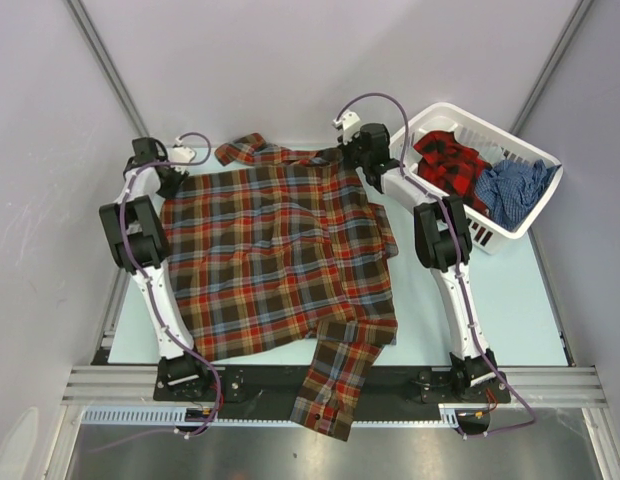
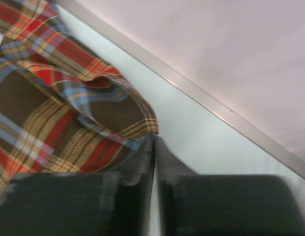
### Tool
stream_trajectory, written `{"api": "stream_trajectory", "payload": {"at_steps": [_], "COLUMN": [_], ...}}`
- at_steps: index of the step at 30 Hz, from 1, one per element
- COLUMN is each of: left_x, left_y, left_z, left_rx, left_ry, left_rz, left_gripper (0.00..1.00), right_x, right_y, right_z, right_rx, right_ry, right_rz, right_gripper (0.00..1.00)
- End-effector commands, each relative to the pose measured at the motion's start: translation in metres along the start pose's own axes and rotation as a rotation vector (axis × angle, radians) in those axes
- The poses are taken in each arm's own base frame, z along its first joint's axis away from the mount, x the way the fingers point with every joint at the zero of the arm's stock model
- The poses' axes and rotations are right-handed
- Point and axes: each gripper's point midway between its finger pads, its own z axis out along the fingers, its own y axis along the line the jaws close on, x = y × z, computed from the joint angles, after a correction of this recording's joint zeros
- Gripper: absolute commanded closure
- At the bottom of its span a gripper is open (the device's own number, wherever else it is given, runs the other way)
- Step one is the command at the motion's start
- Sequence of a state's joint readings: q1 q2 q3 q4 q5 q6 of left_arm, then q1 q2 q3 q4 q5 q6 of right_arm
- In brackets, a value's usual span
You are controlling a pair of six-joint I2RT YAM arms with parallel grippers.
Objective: Fold and stack the long sleeve shirts
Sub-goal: Flatten the shirt out, then fold the shirt
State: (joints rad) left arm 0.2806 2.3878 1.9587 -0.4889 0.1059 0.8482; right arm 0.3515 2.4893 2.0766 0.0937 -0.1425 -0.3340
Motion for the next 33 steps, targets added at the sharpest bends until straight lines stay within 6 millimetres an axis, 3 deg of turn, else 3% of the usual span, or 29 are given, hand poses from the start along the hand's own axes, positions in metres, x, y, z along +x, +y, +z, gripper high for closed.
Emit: {"api": "stream_trajectory", "payload": {"at_steps": [1, 2, 4, 5, 8, 18, 19, 20, 25, 33], "left_x": [-0.037, -0.048, -0.059, -0.061, -0.069, -0.08, -0.08, -0.08, -0.081, -0.073], "left_y": [0.015, 0.016, 0.021, 0.018, 0.021, 0.003, 0.001, -0.001, -0.001, 0.001], "left_z": [-0.05, -0.057, -0.062, -0.058, -0.054, -0.016, -0.012, -0.009, 0.0, 0.01], "left_rx": [0.008, 0.021, 0.013, 0.027, 0.028, 0.083, 0.084, 0.083, 0.065, 0.038], "left_ry": [-0.156, -0.205, -0.244, -0.254, -0.266, -0.297, -0.295, -0.294, -0.29, -0.254], "left_rz": [-0.032, -0.032, -0.03, -0.03, 0.0, 0.077, 0.091, 0.094, 0.123, 0.159], "left_gripper": [0.41, 0.33, 0.27, 0.26, 0.27, 0.31, 0.32, 0.32, 0.33, 0.34], "right_x": [-0.051, -0.053, -0.053, -0.053, -0.056, -0.041, -0.03, -0.035, -0.018, -0.006], "right_y": [-0.006, -0.007, -0.009, -0.01, -0.011, 0.001, 0.003, 0.004, 0.018, 0.025], "right_z": [-0.011, -0.01, -0.008, -0.006, -0.002, 0.023, 0.029, 0.03, 0.041, 0.051], "right_rx": [-0.015, -0.01, 0.0, 0.007, 0.015, -0.039, -0.045, -0.048, -0.092, -0.119], "right_ry": [-0.099, -0.11, -0.117, -0.129, -0.162, -0.226, -0.212, -0.223, -0.21, -0.195], "right_rz": [-0.063, -0.065, -0.06, -0.061, -0.058, -0.02, -0.017, -0.017, -0.033, -0.099], "right_gripper": [0.81, 0.8, 0.71, 0.6, 0.47, 0.41, 0.41, 0.41, 0.41, 0.41]}}
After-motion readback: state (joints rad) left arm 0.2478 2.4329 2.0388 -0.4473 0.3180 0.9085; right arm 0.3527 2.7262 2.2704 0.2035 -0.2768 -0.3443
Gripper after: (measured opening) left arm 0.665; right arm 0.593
